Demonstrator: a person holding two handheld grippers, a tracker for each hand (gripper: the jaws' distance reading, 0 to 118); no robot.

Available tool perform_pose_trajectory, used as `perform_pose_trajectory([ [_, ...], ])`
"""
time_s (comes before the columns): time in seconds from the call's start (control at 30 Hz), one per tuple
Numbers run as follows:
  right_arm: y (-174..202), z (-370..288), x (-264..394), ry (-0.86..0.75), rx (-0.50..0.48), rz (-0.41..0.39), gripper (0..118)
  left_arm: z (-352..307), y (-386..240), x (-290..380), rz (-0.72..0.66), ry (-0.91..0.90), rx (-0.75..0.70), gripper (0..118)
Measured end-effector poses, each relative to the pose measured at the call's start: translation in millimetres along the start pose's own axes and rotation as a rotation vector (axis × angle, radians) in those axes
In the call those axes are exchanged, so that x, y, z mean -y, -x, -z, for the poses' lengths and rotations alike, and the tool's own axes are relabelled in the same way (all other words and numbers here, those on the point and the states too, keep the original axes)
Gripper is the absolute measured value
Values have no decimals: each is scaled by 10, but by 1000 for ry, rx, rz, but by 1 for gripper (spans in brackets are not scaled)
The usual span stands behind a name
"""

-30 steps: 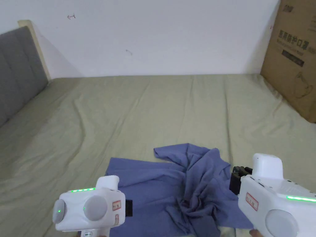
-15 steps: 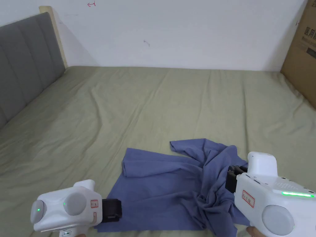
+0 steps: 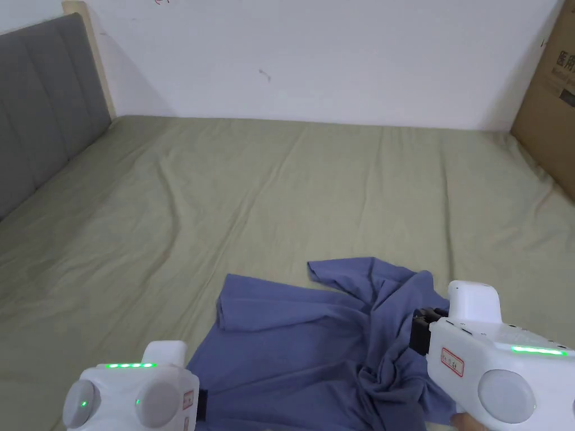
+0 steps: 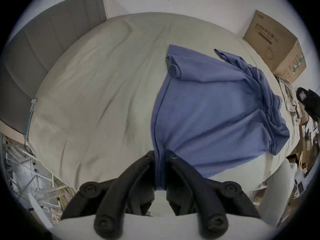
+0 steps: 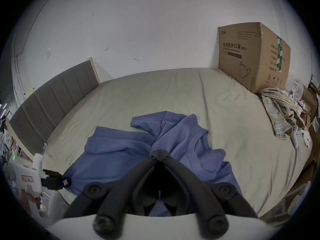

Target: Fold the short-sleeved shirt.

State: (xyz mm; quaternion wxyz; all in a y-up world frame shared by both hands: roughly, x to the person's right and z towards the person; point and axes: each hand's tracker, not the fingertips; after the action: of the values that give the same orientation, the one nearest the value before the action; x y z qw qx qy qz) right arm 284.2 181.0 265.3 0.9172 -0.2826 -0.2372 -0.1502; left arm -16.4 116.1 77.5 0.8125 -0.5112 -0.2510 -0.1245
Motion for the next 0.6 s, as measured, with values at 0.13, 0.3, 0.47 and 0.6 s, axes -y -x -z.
perform_pose_trajectory([
  [0.13,-193,348,-310,28,-41,48,2,-60,46,-5,-32,-5,52,9],
  [0.3,-496,1085,-855,164,-37,123,77,-95,57,-20,-53,7,64,9],
  [0.47,-628,1909,-1148,321,-39,88,83,-95,39,9,-46,16,63,9],
  [0.6,-579,2397,-1188,439,25,10,83,-113,51,26,-56,35,82,9],
])
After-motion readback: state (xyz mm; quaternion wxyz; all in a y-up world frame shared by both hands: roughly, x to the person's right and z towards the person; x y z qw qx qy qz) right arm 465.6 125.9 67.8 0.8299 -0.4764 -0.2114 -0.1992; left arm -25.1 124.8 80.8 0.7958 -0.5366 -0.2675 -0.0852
